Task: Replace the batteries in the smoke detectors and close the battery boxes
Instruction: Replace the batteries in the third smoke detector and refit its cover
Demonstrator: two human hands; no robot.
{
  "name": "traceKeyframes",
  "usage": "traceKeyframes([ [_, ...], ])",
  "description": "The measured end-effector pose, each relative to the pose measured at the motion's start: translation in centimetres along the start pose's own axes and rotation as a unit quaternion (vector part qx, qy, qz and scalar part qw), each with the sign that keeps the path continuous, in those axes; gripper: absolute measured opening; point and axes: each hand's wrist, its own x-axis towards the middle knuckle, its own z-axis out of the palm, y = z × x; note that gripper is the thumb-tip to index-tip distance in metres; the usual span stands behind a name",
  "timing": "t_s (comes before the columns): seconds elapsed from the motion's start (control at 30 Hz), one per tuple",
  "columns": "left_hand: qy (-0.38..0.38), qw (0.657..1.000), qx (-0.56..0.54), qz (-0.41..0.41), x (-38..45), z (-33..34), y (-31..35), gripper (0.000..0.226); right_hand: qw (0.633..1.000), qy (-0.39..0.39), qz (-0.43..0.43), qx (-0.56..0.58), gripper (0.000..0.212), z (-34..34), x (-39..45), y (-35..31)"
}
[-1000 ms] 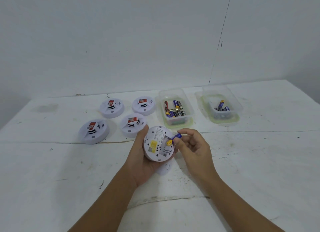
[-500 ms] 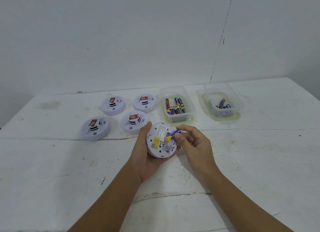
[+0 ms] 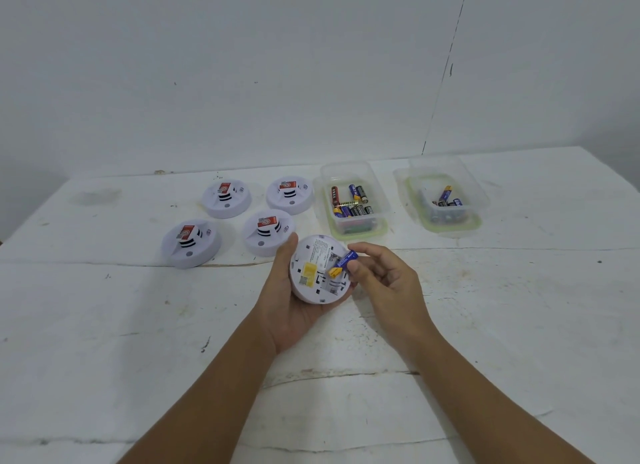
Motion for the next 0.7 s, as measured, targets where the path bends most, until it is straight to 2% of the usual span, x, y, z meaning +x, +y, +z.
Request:
traceKeyframes([
  [0.7,0.007,1.0,0.027,-0.008,-0.6,1.0,0.1,0.066,1.0,0.011,0.021,0.02,0.022,0.1,0.0,0.1],
])
